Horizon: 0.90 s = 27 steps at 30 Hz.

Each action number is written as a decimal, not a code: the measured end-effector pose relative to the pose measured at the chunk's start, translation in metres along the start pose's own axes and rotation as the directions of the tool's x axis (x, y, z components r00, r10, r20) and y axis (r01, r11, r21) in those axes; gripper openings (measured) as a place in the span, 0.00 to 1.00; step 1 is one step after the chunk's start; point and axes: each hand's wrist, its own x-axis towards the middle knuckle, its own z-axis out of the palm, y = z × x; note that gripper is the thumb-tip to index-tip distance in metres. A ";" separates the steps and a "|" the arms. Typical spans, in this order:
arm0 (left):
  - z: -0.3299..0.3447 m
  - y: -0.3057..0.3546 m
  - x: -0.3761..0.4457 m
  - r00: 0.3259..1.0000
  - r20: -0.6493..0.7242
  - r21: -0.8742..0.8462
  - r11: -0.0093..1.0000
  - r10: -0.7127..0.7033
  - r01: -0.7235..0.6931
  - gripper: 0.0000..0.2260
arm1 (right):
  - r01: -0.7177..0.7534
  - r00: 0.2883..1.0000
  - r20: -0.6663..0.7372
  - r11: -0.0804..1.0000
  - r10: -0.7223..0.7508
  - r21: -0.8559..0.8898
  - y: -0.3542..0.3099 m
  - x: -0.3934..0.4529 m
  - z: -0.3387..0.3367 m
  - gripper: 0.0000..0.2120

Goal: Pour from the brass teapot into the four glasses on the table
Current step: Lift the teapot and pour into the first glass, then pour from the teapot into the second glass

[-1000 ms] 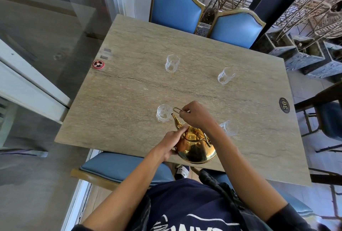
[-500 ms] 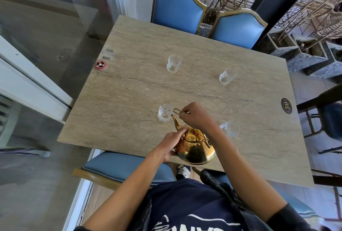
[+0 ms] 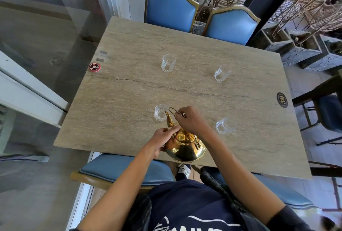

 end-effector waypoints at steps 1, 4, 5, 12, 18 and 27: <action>-0.002 0.001 0.000 1.000 -0.006 0.010 1.000 0.009 -0.009 0.25 | -0.013 1.000 -0.003 1.000 0.013 0.020 0.001 -0.002 0.001 0.15; -0.005 0.004 0.000 0.999 -0.036 0.036 0.999 0.014 -0.013 0.27 | -0.047 0.999 -0.003 0.993 0.048 0.112 0.005 -0.011 0.000 0.15; -0.004 0.006 0.000 0.999 -0.047 0.047 0.999 0.013 -0.011 0.29 | -0.052 0.999 -0.007 0.989 0.053 0.138 0.007 -0.014 -0.002 0.14; 0.005 0.009 0.009 0.998 -0.003 0.126 0.990 0.061 -0.060 0.37 | -0.105 0.991 -0.044 0.921 0.130 0.374 0.030 -0.041 -0.015 0.12; 0.040 0.013 0.013 0.990 0.110 0.147 0.983 0.091 -0.107 0.34 | -0.159 0.969 -0.093 0.865 0.229 0.476 0.061 -0.061 -0.032 0.13; 0.116 0.013 0.030 0.972 0.235 0.265 0.962 0.002 -0.066 0.40 | -0.293 0.894 -0.089 0.723 0.440 0.626 0.123 -0.090 -0.059 0.12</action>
